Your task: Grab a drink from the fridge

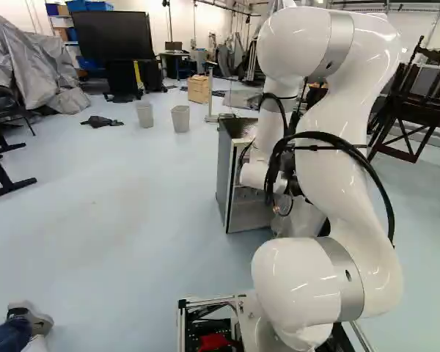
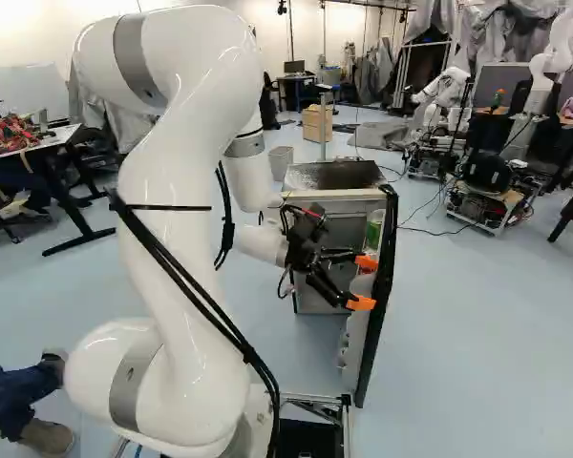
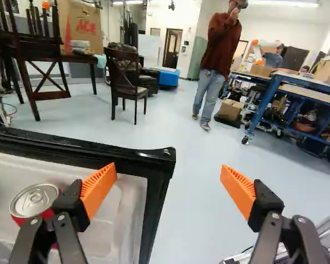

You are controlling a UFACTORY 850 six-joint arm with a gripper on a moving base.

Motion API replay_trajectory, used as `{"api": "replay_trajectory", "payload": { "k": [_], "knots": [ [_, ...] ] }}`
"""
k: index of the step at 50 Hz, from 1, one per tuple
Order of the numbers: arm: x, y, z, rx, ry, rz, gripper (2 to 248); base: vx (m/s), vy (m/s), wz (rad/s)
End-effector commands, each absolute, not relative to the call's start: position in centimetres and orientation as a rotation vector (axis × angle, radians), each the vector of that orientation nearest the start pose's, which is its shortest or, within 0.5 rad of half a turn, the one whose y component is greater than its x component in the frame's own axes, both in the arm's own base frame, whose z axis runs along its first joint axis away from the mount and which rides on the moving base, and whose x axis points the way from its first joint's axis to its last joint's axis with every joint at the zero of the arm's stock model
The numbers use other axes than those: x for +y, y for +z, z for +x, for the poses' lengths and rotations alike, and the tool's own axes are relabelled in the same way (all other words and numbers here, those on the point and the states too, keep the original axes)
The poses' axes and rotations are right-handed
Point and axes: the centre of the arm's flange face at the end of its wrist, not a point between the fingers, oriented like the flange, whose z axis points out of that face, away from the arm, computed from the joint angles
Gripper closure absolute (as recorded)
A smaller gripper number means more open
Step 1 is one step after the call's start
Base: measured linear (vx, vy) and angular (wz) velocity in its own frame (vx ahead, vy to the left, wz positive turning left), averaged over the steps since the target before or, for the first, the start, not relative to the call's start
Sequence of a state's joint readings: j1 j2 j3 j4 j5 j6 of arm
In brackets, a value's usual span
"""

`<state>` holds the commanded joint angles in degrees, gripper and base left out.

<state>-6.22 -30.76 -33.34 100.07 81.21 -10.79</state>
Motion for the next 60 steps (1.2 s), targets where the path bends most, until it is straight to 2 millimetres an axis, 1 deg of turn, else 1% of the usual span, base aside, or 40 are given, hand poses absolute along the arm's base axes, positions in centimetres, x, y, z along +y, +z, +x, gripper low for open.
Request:
{"api": "replay_trajectory", "payload": {
  "k": [13, 60],
  "knots": [
    [-15.7, 26.8, 34.9, -1.423, 0.802, 1.113, 3, 0.0, 0.0, 0.0],
    [-27.3, 27.6, 38.9, -1.614, 0.754, 0.848, 3, 0.0, 0.0, 0.0]
  ]
}}
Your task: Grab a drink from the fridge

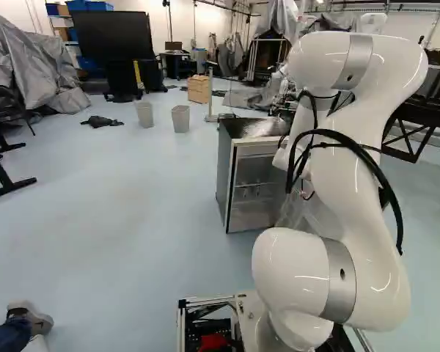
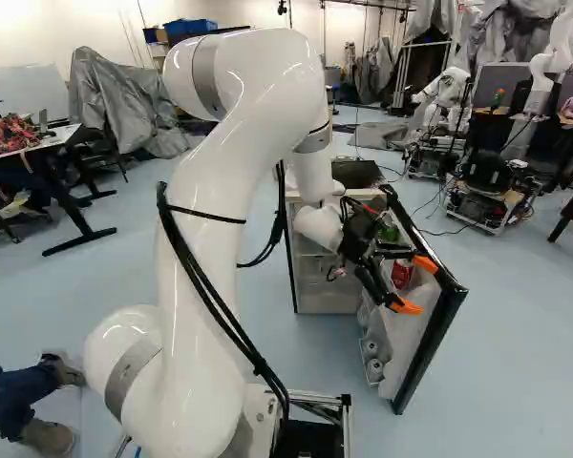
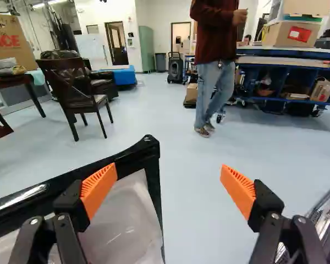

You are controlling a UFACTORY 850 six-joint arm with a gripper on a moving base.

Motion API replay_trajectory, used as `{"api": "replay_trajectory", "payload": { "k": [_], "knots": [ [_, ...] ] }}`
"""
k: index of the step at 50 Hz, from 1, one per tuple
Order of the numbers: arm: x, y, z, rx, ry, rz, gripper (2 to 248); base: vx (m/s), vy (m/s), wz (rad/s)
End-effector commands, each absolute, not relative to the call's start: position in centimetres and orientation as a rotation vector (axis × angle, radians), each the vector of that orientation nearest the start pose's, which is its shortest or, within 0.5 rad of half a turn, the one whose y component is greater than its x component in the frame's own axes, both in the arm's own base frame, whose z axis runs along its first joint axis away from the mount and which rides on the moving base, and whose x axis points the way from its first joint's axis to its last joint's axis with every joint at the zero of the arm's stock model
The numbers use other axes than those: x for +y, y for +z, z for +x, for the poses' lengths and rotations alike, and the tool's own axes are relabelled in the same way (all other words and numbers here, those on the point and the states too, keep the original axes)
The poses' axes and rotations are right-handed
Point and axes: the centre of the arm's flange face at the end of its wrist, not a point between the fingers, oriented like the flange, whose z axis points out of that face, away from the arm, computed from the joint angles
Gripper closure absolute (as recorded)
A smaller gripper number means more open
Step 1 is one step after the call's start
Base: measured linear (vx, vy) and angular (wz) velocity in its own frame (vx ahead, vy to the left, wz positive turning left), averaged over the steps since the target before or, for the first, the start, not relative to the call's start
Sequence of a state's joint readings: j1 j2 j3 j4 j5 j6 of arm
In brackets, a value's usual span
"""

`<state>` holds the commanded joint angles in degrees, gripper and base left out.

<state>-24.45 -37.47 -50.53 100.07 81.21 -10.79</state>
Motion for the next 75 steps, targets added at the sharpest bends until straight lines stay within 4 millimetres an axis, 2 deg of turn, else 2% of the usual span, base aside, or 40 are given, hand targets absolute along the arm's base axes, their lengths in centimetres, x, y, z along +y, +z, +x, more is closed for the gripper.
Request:
{"api": "replay_trajectory", "payload": {
  "k": [11, 24, 43, 75],
  "knots": [
    [-29.7, 27.7, 39.6, -1.644, 0.751, 0.796, 3, 0.0, 0.0, 0.0],
    [-30.0, 27.7, 39.5, -1.647, 0.748, 0.79, 3, 0.0, 0.0, 0.0],
    [-27.7, 27.5, 37.1, -1.588, 0.748, 0.869, 3, 0.0, 0.0, 0.0],
    [-23.1, 27.8, 33.3, -1.33, 0.929, 1.215, 3, 0.0, 0.0, 0.0]
  ]
}}
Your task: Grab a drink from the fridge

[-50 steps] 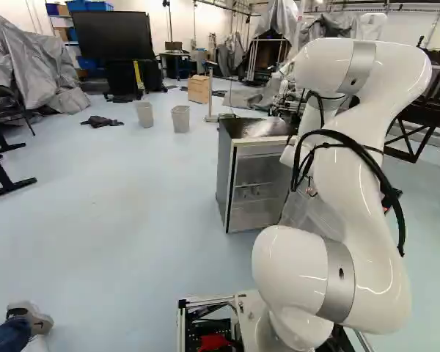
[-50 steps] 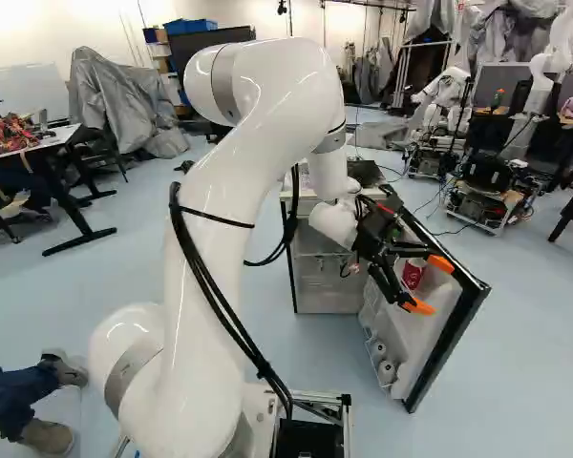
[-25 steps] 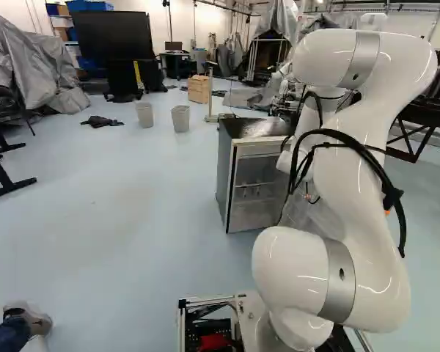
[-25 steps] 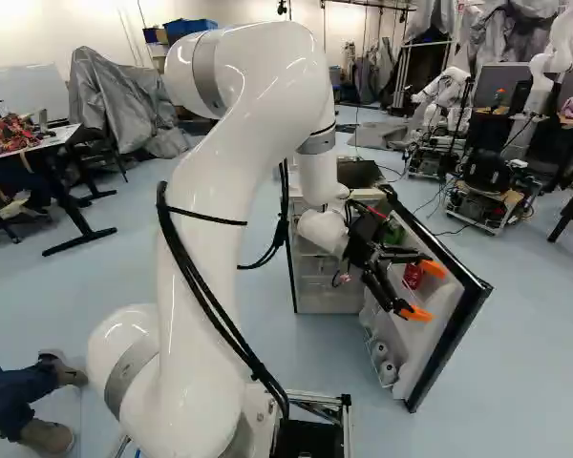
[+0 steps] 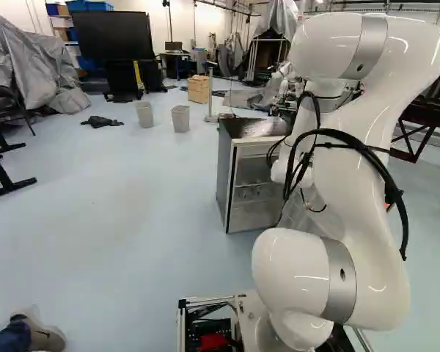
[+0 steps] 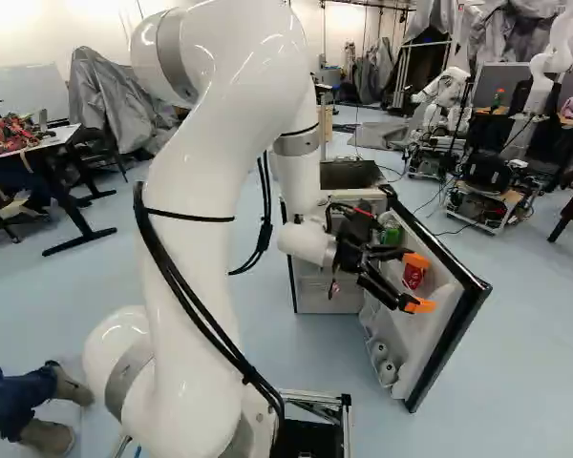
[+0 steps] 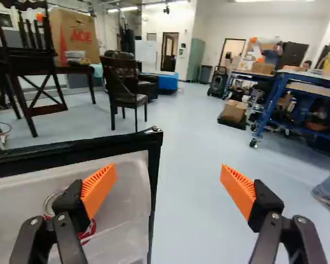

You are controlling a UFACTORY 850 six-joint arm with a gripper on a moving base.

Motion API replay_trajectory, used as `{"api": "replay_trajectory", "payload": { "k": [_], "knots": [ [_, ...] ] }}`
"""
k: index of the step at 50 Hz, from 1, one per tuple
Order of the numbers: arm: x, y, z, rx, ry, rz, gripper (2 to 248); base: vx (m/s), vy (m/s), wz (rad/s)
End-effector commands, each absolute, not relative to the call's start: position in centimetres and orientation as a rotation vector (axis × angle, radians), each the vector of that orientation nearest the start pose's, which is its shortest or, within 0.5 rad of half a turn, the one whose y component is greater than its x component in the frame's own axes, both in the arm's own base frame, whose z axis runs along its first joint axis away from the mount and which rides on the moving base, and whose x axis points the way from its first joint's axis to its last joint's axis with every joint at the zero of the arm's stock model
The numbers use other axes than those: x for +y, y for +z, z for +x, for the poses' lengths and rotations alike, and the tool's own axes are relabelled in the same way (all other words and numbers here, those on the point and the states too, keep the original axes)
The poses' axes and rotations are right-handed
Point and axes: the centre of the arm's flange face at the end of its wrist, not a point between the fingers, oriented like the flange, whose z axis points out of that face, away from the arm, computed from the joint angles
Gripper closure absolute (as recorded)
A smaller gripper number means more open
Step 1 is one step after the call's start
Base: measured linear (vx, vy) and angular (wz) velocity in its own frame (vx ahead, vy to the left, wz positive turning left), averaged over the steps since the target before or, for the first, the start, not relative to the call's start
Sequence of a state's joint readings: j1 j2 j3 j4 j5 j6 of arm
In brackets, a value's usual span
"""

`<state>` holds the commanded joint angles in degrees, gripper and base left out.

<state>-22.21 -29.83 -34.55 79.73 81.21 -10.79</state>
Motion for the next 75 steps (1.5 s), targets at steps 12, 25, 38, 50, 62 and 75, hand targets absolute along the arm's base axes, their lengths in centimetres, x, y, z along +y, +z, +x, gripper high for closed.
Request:
{"api": "replay_trajectory", "payload": {
  "k": [12, 25, 38, 50, 62, 75],
  "knots": [
    [-21.1, 28.0, 31.9, -1.223, 1.003, 1.348, 3, 0.0, 0.0, 0.0],
    [-19.1, 28.2, 30.4, -1.106, 1.085, 1.485, 3, 0.0, 0.0, 0.0],
    [-17.5, 28.4, 29.5, -0.995, 1.169, 1.605, 3, 0.0, 0.0, 0.0],
    [-16.8, 28.5, 29.9, -0.9, 1.249, 1.697, 3, 0.0, 0.0, 0.0],
    [-16.2, 28.5, 30.8, -0.806, 1.331, 1.779, 3, 0.0, 0.0, 0.0],
    [-15.6, 28.4, 31.8, -0.697, 1.419, 1.864, 3, 0.0, 0.0, 0.0]
  ]
}}
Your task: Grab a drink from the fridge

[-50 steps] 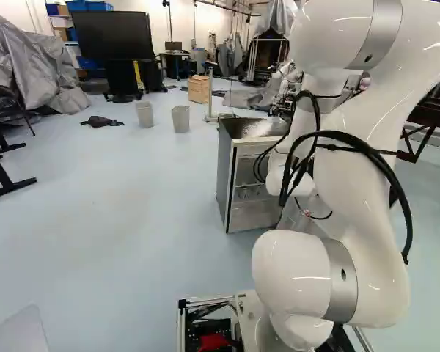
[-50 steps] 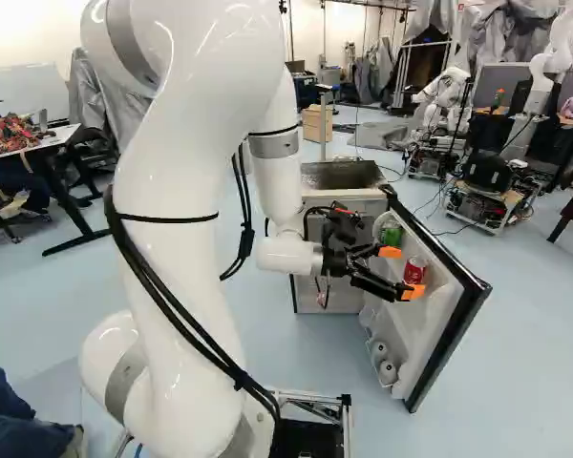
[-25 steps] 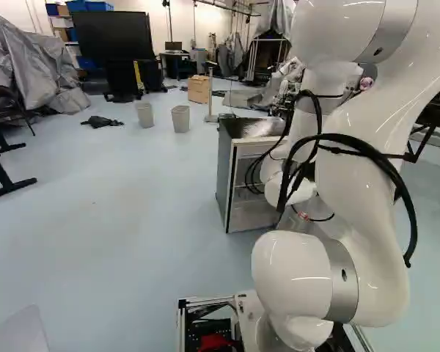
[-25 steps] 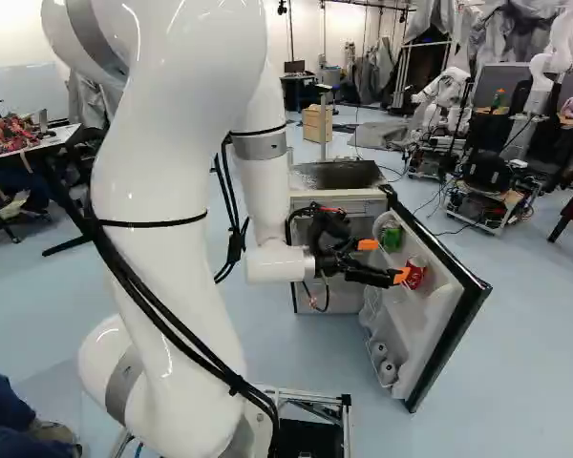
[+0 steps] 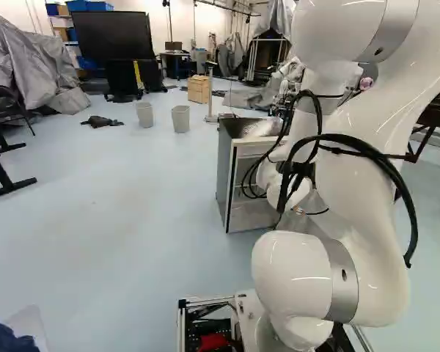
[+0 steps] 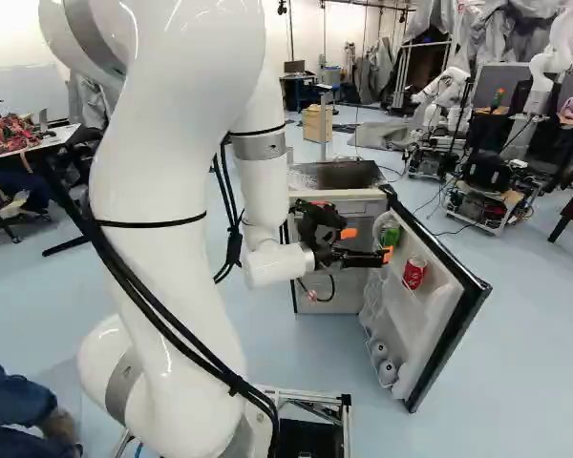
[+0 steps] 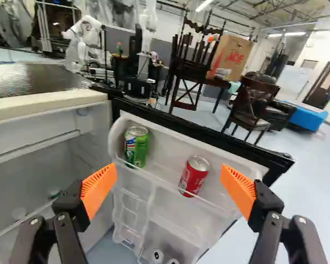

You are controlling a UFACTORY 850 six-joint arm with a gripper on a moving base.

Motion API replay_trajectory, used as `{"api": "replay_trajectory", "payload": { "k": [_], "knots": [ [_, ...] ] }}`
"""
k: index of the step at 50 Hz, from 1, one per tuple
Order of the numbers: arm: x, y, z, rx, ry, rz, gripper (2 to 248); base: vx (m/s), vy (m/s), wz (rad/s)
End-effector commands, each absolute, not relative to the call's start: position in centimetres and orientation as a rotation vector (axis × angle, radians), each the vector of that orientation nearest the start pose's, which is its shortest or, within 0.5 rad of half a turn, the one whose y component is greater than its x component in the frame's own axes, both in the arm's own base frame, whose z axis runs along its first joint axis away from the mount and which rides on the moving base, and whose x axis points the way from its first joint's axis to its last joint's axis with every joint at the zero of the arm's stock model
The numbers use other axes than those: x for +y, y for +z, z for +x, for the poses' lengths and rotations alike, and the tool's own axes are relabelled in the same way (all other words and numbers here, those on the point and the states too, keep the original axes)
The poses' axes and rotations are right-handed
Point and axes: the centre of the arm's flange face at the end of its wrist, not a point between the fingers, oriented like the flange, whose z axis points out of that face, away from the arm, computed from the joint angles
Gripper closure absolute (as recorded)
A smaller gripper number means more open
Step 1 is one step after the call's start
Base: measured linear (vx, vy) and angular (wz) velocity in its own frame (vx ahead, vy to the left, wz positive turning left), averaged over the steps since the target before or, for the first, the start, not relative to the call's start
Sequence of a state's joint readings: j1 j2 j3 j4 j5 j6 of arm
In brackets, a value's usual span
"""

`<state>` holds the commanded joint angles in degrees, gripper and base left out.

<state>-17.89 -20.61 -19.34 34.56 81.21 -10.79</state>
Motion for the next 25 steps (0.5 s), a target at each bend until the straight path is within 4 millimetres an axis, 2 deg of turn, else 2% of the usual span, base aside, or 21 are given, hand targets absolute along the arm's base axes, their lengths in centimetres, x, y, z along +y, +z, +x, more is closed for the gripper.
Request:
{"api": "replay_trajectory", "payload": {
  "k": [25],
  "knots": [
    [-14.1, 28.4, 33.5, -0.474, 1.58, 2.012, 3, 0.0, 0.0, 0.0]
  ]
}}
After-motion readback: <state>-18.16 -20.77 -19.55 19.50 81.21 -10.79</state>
